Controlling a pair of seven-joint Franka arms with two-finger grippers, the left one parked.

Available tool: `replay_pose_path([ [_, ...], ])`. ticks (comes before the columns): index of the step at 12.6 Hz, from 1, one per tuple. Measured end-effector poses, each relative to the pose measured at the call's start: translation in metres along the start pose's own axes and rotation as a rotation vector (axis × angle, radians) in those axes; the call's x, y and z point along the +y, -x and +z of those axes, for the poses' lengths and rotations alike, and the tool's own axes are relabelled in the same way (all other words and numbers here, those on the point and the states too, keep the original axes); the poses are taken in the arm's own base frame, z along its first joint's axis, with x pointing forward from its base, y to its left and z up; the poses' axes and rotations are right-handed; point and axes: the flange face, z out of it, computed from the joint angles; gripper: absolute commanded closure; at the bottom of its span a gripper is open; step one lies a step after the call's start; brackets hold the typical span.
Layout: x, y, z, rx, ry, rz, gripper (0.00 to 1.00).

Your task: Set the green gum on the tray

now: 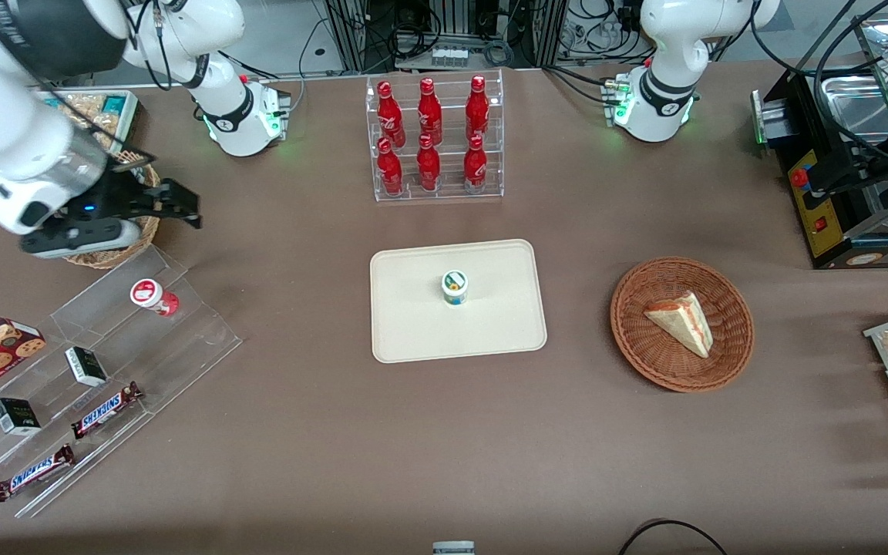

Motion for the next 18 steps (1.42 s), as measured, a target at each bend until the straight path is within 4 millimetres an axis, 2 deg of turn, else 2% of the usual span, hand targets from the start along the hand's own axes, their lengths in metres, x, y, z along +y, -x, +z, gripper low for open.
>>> replay_pose_path([
  [3, 0.05, -0.002, -0.011, 0.019, 0.026, 0.01, 0.0],
  [7, 0.097, -0.006, -0.018, 0.031, 0.045, 0.051, 0.0],
  [9, 0.105, -0.01, -0.023, 0.038, 0.048, 0.062, 0.0],
  [13, 0.109, -0.021, -0.03, 0.023, 0.051, 0.063, 0.0],
  [18, 0.114, -0.026, -0.03, 0.023, 0.052, 0.07, 0.0],
])
